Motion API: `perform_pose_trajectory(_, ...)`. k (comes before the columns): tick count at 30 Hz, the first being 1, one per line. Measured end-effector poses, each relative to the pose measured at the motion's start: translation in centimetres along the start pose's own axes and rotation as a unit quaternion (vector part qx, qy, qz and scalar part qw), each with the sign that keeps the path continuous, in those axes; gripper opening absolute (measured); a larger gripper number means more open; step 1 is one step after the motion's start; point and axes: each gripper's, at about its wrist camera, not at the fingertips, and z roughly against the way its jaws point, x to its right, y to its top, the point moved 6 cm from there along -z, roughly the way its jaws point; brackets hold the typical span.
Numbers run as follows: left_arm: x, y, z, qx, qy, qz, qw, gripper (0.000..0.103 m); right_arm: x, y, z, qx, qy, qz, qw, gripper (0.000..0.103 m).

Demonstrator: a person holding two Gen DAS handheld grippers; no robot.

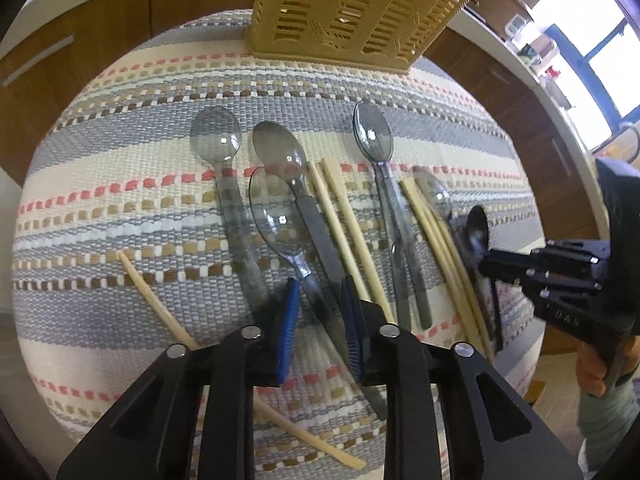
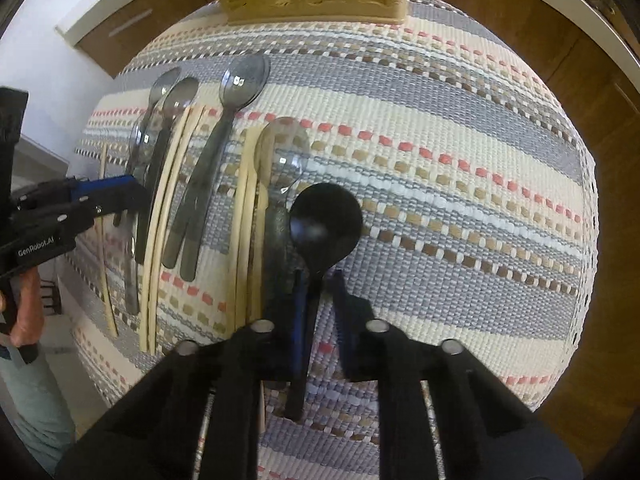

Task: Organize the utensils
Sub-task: 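Lower and grasp a clear spoon with the left tool while the right grasps the black spoon, then lift both held spoons and carry them over the yellow basket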

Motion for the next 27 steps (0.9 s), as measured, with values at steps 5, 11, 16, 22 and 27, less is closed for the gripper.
perform_pose_trajectory(5,0.1,-0.4,0.1,-0.009,0.014,-0.008,0.9998,0.016,0.2,-0.3,-0.2,-0.008,0.016,0.001,1.000,0.007)
perform_pose_trajectory(11,1.3,0.8,-0.6,-0.026,0.054,-0.032,0.9977,0.026,0.9,-0.8,0.9,-0.015,0.008,0.017,1.000,0.007)
perform_pose_trajectory(16,1.9,1.3,-0.8,-0.016,0.064,-0.022,0.9976,0.008,0.3,-1.2,1.0,0.003,-0.006,0.047,0.999,0.005)
perform_pose_trajectory(22,1.0,1.4,0.8,0.040,0.041,-0.006,0.9983,0.001,0.6,-1.4,3.3,0.053,0.030,0.044,0.997,0.005)
perform_pose_trajectory(27,0.9,2.0,3.9,0.087,0.015,-0.003,0.9961,0.001,1.2,-0.2,6.5,0.105,0.056,0.040,0.992,0.005)
